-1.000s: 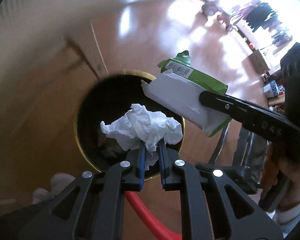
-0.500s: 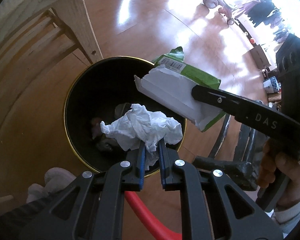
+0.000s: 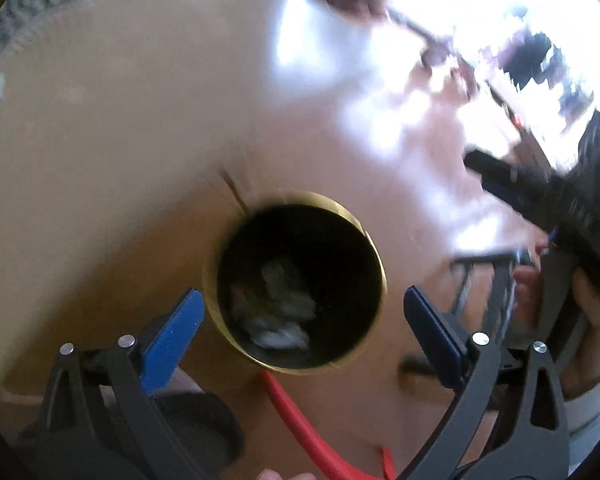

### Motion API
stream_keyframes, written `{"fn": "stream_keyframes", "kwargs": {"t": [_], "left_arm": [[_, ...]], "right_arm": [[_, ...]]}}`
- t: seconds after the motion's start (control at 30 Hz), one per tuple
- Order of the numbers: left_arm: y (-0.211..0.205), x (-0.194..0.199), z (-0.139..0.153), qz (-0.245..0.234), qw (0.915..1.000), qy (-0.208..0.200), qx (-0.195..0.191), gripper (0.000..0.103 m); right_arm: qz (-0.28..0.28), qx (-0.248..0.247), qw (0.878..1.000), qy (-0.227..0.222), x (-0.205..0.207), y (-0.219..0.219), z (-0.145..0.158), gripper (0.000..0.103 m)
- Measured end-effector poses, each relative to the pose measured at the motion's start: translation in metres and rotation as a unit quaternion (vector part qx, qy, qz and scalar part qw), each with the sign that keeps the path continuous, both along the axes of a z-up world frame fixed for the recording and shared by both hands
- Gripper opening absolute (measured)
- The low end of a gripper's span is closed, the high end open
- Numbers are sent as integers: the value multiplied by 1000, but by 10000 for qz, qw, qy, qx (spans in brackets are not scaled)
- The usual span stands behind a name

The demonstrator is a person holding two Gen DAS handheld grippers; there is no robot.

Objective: Collect trash
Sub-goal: 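Grasp the pale green plastic tray with the left tool while the right tool grasps a silver blister pack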

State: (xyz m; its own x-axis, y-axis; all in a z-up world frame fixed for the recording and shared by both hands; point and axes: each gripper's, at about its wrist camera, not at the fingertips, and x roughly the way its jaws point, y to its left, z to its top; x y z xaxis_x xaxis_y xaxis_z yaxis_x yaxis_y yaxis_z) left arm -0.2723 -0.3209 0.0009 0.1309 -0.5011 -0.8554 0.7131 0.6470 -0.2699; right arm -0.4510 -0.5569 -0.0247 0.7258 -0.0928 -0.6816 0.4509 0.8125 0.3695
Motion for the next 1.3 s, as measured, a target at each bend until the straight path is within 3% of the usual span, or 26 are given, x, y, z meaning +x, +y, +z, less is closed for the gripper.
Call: {"fn": "stream_keyframes", "kwargs": {"t": [0.1,0.2,0.3,0.4,0.53,0.7,0.83,1.1,1.17,1.3], "left_arm": [[56,38,41,779,9957,-397,-300,97],[129,83,68,1724,9820,-718,-288,97],[222,132,93,2757,9558,-1025,-19,97],[297,174,107,3495,9293,-1159,276,97],[363,223,119,3989,9071,-1253,476,97],[407,285,106,4334,8935,-1016,585,97],[411,334,82,4343,8949,-745,705,97],[400,432,36,4353,8937,-589,915,97],[402,454,25,4385,8890,-691,1123,97],[409,465,12,4454,8829,-719,1299,97]], "right_arm": [[598,-49,9981,-114,39,26,16,97],[1148,-178,9931,-173,89,63,26,97],[1638,-273,9858,-242,136,101,37,97],[2117,-424,9757,-369,185,146,54,97],[2474,-456,9663,-539,248,197,73,97],[2929,-576,9532,-490,336,267,81,97],[3170,-555,9462,-324,386,306,69,97],[3254,-478,9443,-67,447,331,32,97],[3280,-488,9434,-11,458,335,26,97],[3331,-493,9416,45,474,342,13,97]]}}
